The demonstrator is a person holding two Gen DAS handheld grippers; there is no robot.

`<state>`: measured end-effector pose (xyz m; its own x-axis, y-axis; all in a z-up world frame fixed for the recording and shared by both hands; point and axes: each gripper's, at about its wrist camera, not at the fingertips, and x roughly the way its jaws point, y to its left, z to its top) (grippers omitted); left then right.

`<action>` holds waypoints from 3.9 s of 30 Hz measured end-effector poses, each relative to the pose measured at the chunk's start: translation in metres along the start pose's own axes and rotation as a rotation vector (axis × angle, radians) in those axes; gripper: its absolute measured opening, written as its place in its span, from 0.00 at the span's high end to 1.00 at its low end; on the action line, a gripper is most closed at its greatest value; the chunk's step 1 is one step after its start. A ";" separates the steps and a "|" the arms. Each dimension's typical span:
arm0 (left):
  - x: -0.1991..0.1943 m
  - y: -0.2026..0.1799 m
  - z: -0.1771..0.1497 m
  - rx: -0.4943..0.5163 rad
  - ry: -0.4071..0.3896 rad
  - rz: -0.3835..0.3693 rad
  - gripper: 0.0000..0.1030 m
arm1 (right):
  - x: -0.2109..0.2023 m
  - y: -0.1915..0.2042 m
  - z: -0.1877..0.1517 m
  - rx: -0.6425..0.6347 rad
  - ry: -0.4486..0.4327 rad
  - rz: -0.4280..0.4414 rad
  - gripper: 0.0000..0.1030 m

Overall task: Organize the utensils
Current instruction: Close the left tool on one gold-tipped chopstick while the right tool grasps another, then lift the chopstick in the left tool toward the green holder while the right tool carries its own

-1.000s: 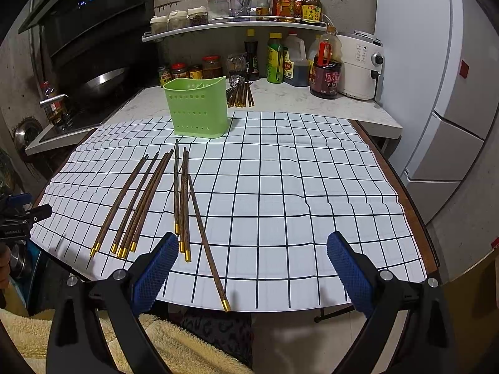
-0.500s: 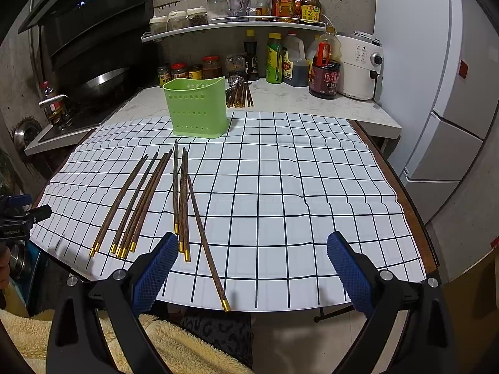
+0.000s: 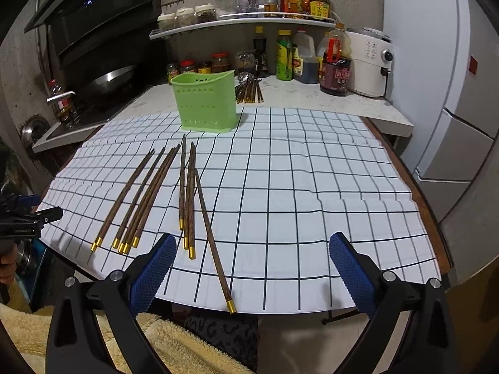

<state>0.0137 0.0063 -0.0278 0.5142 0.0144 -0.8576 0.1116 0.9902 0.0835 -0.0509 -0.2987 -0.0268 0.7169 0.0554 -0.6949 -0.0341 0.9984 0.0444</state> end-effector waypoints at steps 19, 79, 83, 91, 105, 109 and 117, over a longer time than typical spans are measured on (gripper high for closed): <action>0.036 -0.018 -0.012 0.039 0.017 -0.127 0.36 | 0.070 0.030 -0.033 -0.142 0.092 0.078 0.32; 0.087 -0.012 0.003 0.071 -0.039 -0.114 0.53 | 0.136 0.024 -0.002 -0.061 0.082 0.030 0.58; 0.084 -0.017 -0.001 0.084 -0.049 -0.106 0.53 | 0.125 0.021 -0.017 -0.042 0.046 0.024 0.59; 0.084 -0.015 -0.003 0.080 -0.070 -0.120 0.53 | 0.122 0.016 -0.021 -0.007 -0.006 0.008 0.83; 0.086 -0.008 0.002 0.023 -0.067 -0.081 0.85 | 0.116 0.015 -0.029 0.000 -0.026 -0.002 0.86; 0.084 -0.011 0.000 0.053 -0.062 -0.052 0.88 | 0.115 0.018 -0.032 -0.028 -0.032 -0.010 0.86; 0.085 -0.018 0.003 0.101 -0.061 -0.029 0.93 | 0.117 0.021 -0.033 -0.024 -0.051 -0.005 0.93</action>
<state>0.0579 -0.0104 -0.1012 0.5595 -0.0257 -0.8284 0.2112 0.9710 0.1125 0.0090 -0.2711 -0.1306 0.7517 0.0503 -0.6575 -0.0462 0.9987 0.0235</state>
